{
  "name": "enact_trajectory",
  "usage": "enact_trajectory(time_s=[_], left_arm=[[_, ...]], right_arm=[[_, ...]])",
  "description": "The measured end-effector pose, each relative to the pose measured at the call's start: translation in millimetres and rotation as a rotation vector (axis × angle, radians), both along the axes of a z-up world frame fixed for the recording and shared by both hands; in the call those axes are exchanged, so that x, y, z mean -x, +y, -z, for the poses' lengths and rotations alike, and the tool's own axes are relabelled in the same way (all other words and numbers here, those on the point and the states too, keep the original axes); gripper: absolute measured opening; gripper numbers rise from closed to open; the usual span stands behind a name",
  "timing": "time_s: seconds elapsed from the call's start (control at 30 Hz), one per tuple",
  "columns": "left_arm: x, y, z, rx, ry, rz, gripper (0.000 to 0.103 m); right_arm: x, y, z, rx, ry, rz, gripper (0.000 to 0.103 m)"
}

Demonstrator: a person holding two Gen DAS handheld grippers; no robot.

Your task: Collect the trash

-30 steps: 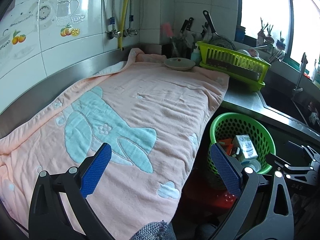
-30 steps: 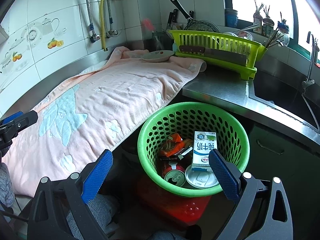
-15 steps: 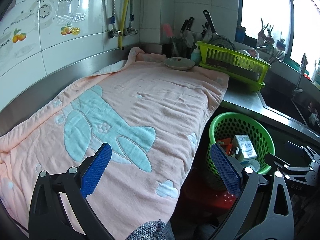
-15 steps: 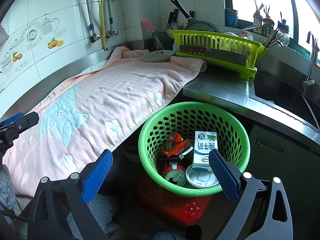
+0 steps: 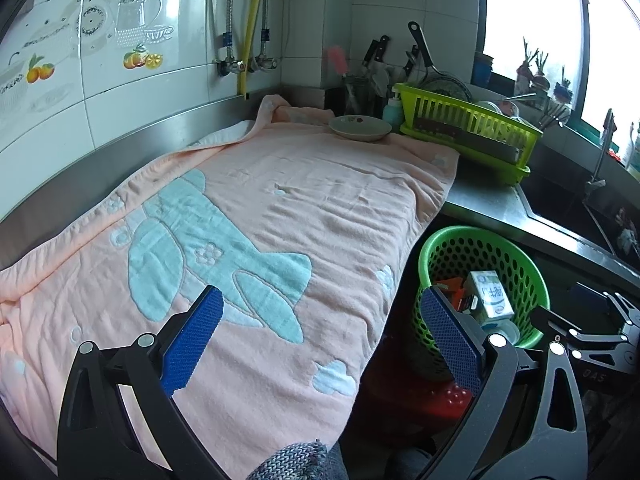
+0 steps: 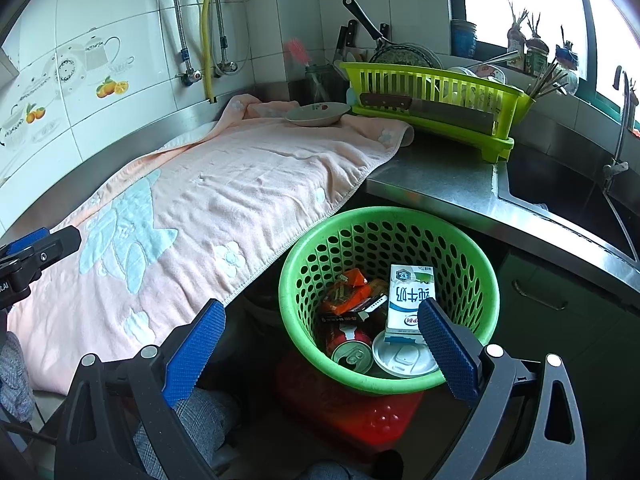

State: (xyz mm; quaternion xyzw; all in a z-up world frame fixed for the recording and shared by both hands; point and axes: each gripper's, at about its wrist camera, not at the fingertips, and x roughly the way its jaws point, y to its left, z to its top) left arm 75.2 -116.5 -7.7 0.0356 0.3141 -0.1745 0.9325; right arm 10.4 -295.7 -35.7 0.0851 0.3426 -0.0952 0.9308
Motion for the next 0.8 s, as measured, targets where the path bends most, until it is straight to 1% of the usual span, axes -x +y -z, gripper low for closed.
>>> enact_trajectory(time_s=[0.8], left_arm=[[0.7, 0.0, 0.9, -0.007, -0.003, -0.013, 0.098]], right_arm=[[-0.1, -0.8, -1.6, -0.004, 0.001, 0.002, 0.094]])
